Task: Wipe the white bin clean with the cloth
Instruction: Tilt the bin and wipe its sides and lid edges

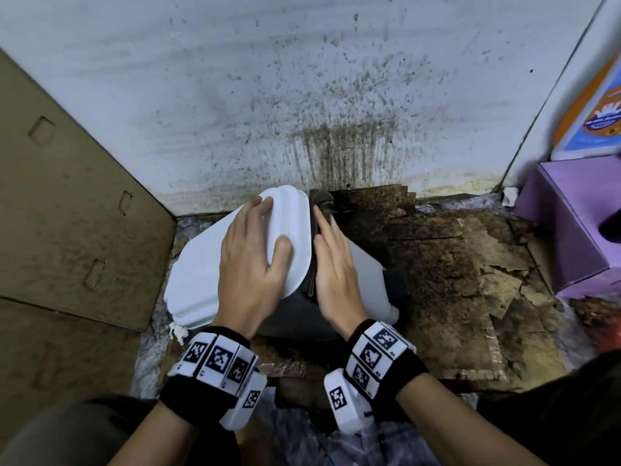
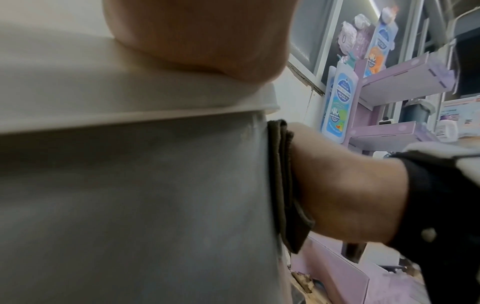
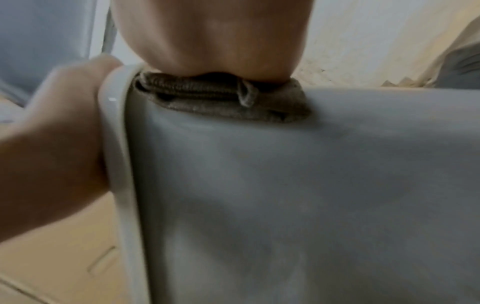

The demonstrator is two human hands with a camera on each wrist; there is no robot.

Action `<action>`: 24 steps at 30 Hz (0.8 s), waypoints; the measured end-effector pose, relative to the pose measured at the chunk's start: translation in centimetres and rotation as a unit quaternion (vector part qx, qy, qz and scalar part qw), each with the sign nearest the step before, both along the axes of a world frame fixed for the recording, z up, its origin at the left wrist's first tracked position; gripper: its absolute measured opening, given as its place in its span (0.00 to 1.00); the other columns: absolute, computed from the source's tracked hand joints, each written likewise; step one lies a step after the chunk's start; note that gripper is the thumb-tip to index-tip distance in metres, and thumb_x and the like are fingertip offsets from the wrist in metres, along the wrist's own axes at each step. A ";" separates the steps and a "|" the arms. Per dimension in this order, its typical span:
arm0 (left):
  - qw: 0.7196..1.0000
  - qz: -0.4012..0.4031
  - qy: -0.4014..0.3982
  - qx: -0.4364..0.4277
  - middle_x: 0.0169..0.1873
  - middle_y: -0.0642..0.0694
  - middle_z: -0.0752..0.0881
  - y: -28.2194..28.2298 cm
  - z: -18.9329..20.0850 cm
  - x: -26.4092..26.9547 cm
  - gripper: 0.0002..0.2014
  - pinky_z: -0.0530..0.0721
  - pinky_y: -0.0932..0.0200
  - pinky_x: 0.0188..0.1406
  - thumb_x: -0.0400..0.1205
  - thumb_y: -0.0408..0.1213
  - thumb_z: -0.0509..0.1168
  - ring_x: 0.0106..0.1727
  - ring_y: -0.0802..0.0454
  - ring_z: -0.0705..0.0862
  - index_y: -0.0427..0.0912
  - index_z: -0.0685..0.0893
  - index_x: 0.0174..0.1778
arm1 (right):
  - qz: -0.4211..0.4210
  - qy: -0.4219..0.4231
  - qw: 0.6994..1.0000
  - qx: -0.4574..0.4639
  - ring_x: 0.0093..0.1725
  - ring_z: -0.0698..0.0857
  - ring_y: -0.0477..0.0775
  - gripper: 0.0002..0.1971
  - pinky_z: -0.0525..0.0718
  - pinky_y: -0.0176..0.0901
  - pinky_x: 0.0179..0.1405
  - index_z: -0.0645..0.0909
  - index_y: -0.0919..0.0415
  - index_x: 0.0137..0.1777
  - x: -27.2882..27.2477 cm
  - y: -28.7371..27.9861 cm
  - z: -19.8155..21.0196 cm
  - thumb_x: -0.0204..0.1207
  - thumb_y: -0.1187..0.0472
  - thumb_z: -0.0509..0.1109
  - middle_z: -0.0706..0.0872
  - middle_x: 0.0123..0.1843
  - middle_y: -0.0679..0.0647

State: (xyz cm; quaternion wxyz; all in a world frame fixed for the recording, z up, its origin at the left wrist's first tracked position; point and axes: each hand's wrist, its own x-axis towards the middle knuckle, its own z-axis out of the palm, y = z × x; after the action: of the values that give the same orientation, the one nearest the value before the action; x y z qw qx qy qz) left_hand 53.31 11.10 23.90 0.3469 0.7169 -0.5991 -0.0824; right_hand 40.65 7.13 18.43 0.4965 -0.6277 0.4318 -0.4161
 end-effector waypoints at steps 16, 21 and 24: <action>0.999 -0.028 -0.004 0.024 0.85 0.48 0.68 0.0 0.1 -0.2 0.31 0.61 0.47 0.85 0.85 0.53 0.52 0.86 0.52 0.64 0.45 0.68 0.84 | -0.096 0.045 0.987 0.120 0.87 0.56 0.42 0.23 0.51 0.45 0.88 0.62 0.44 0.86 -6.0 -0.6 -9.6 0.93 0.57 0.47 0.60 0.89 0.46; 1.000 -0.009 -0.009 0.016 0.84 0.47 0.70 -0.2 0.1 -0.2 0.31 0.63 0.45 0.84 0.84 0.52 0.52 0.85 0.50 0.66 0.44 0.70 0.83 | -0.118 0.009 0.986 0.115 0.87 0.58 0.43 0.27 0.53 0.43 0.87 0.65 0.46 0.85 -3.9 -0.6 -7.2 0.86 0.49 0.47 0.62 0.89 0.48; 1.000 -0.003 -0.010 0.014 0.82 0.46 0.71 -0.5 0.2 -0.1 0.30 0.65 0.43 0.83 0.84 0.51 0.52 0.84 0.48 0.67 0.42 0.71 0.82 | -0.087 -0.033 0.993 0.076 0.86 0.57 0.35 0.27 0.54 0.45 0.88 0.65 0.41 0.84 -1.4 -0.2 -3.9 0.86 0.47 0.46 0.63 0.88 0.42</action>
State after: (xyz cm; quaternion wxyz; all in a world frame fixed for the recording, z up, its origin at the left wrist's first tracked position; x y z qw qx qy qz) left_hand 53.26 10.64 24.11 0.3310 0.7202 -0.6038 -0.0849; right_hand 39.30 6.89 14.55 0.5189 -0.5339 0.4984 -0.4442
